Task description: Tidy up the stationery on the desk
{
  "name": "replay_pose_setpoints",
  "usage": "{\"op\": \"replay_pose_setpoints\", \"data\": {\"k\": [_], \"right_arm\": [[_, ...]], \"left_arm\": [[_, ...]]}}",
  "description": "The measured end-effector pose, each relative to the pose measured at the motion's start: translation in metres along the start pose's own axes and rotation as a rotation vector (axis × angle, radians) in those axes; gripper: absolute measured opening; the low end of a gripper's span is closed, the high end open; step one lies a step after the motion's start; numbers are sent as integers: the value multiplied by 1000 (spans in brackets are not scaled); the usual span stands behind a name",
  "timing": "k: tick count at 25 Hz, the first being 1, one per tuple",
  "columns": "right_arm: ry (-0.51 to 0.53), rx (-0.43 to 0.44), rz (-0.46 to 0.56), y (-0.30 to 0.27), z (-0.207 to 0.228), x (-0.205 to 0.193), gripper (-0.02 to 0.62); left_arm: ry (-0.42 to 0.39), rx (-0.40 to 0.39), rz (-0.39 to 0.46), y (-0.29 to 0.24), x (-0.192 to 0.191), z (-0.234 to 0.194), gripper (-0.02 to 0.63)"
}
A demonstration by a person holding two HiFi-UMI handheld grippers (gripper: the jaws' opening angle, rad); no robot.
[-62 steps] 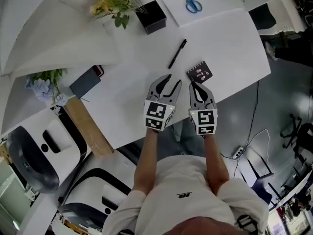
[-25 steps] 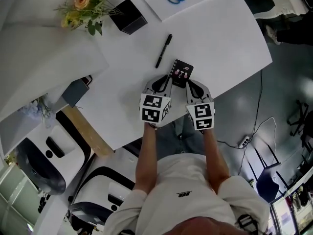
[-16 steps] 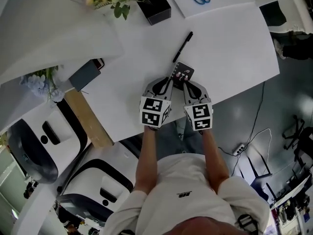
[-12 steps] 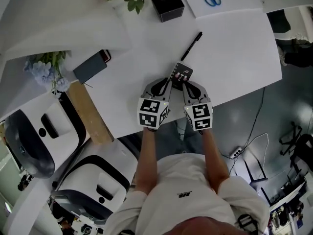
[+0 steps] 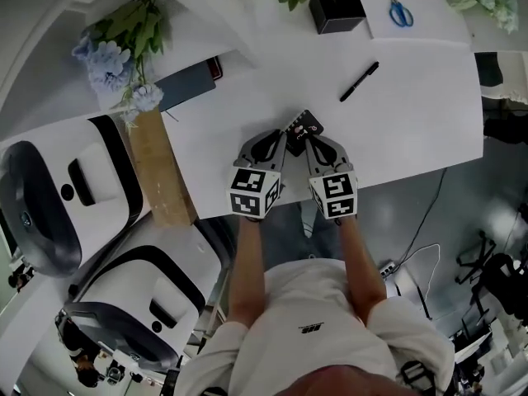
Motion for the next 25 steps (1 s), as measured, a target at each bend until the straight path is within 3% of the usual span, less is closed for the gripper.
{"op": "replay_pose_setpoints", "data": {"k": [5,10,12,17,25], "right_arm": [[39,70,-7,-15,-25,9,-3],[151,363,-6,-23,-78,17,-3],[199,430,-40,-31,-99,14,-3],[251,406,-116,-52,-124,5,-3],[251,286,-60,-72,-131,17,-3]], "left_arm": [[42,40,36,18,-2,-24,0],[58,65,47,31,-4,-46,0],[62,71,48,34,-4,-52,0],[73,83,62,43,-5,-65,0],[84,116,124,64,1,-85,0]]}}
Point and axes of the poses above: the fingertips, and each gripper's own axes: y backward along the fingers, z to its right, x out of its top, the point moved 8 cm from there along y, backward along the fingers, and after that the axes turned 4 degrees about x, right-handed, at the moved point
